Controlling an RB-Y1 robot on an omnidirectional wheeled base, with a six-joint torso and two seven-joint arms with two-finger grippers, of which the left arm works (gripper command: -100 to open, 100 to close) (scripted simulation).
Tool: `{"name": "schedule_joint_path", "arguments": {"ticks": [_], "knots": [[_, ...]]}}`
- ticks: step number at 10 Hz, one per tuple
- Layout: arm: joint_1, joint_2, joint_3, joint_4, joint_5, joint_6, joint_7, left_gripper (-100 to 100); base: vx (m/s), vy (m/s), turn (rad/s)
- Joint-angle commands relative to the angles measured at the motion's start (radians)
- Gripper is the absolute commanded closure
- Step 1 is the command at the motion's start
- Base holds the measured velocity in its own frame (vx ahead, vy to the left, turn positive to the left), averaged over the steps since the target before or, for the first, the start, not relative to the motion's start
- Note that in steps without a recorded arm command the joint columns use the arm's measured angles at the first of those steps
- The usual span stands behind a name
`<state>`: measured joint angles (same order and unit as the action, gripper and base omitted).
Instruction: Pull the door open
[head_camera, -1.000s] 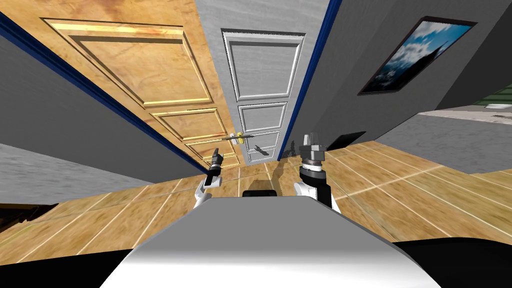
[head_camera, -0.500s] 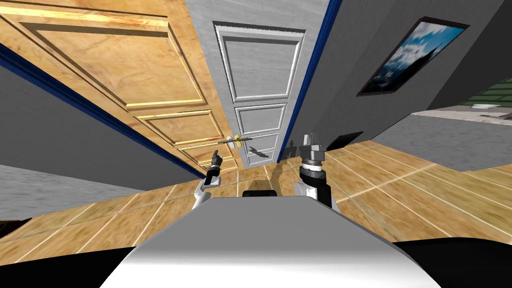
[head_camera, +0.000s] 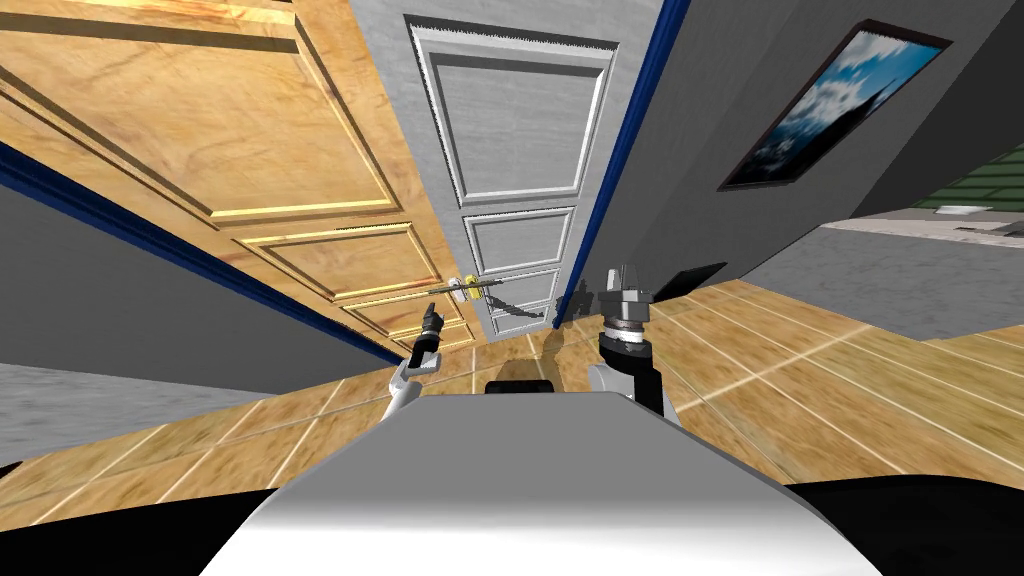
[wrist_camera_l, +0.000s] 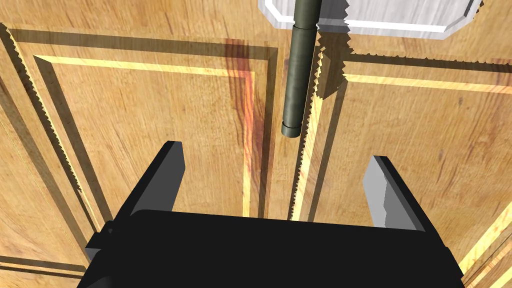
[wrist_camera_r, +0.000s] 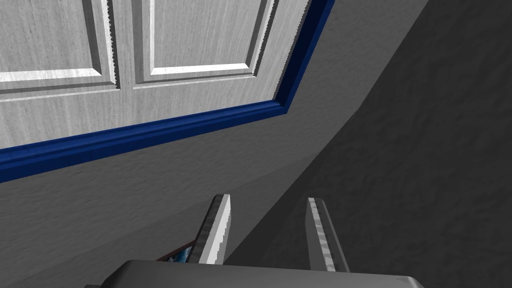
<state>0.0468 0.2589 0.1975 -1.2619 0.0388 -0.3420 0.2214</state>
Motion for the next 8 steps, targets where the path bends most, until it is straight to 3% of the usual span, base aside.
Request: {"name": "schedule_joint_path", "arguments": {"ticks": [1, 2, 3, 4, 8], "knots": [[-0.014, 0.008, 0.008, 0.034, 0.006, 0.013, 0.003, -100, 0.158, 0.004, -0.058], [-0.021, 0.012, 0.012, 0.052, 0.008, 0.018, 0.004, -100, 0.169, 0.011, -0.037], [-0.016, 0.012, 0.009, 0.042, 0.007, 0.012, 0.005, -100, 0.072, 0.014, -0.006], [-0.005, 0.038, 0.037, 0.068, 0.017, 0.006, 0.013, -100, 0.105, 0.029, -0.025], [0.006, 0.08, 0.077, 0.111, 0.034, -0.01, 0.028, -100, 0.16, 0.062, -0.044]]}}
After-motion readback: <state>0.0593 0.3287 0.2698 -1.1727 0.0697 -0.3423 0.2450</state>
